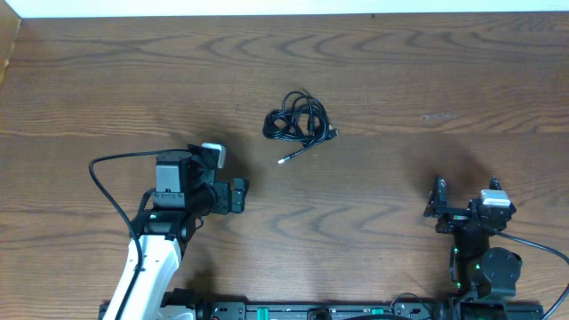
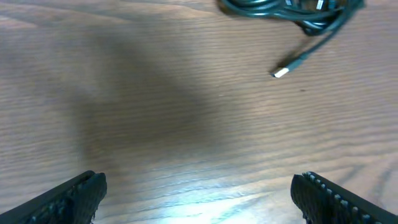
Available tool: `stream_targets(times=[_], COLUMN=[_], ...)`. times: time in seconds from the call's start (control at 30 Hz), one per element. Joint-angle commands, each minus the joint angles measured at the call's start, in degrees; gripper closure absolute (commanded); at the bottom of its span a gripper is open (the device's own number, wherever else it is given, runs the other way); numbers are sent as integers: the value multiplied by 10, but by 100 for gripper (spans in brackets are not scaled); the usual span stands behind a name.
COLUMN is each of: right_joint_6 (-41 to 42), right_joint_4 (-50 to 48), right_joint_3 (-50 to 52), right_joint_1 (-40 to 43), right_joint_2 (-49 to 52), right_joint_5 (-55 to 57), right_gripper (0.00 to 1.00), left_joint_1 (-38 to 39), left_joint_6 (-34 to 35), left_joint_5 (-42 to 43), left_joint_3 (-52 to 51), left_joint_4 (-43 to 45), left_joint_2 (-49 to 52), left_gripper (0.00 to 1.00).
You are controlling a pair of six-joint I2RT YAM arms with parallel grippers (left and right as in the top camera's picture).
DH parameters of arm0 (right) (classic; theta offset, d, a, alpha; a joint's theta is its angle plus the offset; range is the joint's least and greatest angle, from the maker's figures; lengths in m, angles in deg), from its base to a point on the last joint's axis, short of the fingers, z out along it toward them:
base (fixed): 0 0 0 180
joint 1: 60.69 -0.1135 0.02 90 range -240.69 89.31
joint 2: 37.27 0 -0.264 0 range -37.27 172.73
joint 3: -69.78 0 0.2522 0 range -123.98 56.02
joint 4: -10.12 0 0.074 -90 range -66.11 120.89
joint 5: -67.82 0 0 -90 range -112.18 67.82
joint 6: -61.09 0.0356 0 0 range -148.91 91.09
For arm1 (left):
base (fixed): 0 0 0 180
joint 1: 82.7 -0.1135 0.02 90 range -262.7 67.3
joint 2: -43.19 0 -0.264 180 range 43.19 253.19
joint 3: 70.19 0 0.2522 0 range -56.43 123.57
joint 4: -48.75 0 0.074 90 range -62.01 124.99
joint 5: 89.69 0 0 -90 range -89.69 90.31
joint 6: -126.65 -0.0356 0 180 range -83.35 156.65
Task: Untangle cables
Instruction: 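Raise the left gripper and move it forward toward the black cable bundle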
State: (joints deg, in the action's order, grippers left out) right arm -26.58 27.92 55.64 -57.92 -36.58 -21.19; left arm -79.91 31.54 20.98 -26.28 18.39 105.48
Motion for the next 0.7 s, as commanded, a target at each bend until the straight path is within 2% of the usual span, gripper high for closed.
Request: stream_targets(times=[0.0,0.27,0.67], right_joint_6=[4,4,4], right_joint_4=[3,3,3], right_joint_3=[1,1,1], right_joint_1=[2,2,2], right_joint_2=[-4,-4,-4], right_joint_5=[-5,-5,-5], right_gripper=[1,1,1], left_joint_1=[0,0,0], left_joint_6=[-24,-24,11], left_joint_5=[45,59,59], left_joint_3=[21,22,22], left_joint_4=[-3,6,9], left_joint_2=[2,2,2], left_gripper=[0,0,0])
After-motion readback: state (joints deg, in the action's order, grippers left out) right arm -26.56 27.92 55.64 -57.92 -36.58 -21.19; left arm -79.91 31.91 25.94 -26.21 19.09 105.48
